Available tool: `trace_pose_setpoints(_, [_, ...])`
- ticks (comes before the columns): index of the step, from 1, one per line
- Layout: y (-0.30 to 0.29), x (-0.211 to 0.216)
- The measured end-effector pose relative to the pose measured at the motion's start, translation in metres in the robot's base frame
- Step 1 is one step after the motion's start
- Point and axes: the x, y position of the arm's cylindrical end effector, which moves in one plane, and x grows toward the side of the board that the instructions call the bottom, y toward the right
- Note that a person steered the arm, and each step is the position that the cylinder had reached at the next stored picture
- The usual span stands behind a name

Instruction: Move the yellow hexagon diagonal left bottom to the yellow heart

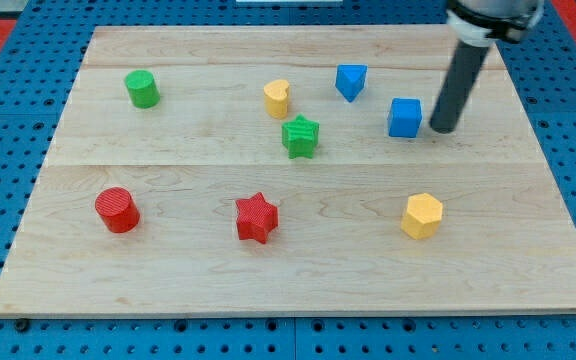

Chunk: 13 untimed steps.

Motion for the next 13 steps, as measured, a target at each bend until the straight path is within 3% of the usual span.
trace_pose_setpoints(1, [-0.045, 0.001])
trace_pose_setpoints(2, [0.022, 0.009])
trace_pose_setpoints(3, [0.1, 0.08])
trace_pose_setpoints(4, [0.073, 0.151])
trace_pose_setpoints(6, [-0.146, 0.143])
trace_pose_setpoints(8, [-0.082, 0.14])
trace_pose_setpoints(9, [-0.118, 0.123])
trace_pose_setpoints(10, [-0.237, 0.104])
trace_pose_setpoints(11, [-0.244, 0.098])
trace_pose_setpoints(12, [-0.216, 0.105])
trace_pose_setpoints(13, [-0.147, 0.108])
